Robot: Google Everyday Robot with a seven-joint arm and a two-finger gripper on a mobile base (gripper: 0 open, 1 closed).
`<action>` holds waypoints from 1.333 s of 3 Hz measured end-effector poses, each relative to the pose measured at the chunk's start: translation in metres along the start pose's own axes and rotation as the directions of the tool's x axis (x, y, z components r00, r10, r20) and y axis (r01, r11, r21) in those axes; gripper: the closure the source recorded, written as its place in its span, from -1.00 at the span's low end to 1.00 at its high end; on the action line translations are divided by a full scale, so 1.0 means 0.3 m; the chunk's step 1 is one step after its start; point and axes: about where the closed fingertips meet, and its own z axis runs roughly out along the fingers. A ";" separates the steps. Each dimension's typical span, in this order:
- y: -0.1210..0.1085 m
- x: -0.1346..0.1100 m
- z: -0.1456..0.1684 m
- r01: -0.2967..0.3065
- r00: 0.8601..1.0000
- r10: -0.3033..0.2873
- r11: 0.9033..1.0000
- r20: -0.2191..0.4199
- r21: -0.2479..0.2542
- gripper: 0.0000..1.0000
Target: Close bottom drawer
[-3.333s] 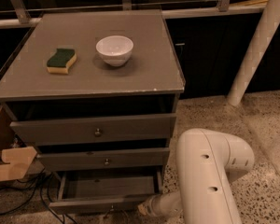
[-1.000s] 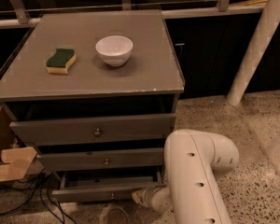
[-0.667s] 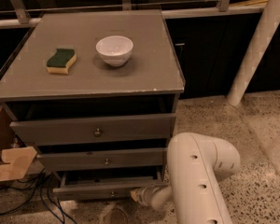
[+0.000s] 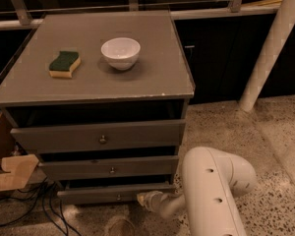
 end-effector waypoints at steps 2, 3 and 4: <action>-0.017 -0.053 0.050 0.021 0.998 -0.020 1.000 0.054 -0.009 1.00; -0.012 -0.087 0.069 0.040 0.996 -0.039 0.999 0.075 -0.012 1.00; -0.012 -0.087 0.068 0.040 0.996 -0.039 0.999 0.075 -0.012 1.00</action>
Offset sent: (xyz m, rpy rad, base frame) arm 0.0349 0.0063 -0.0038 0.0279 -0.0855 0.0006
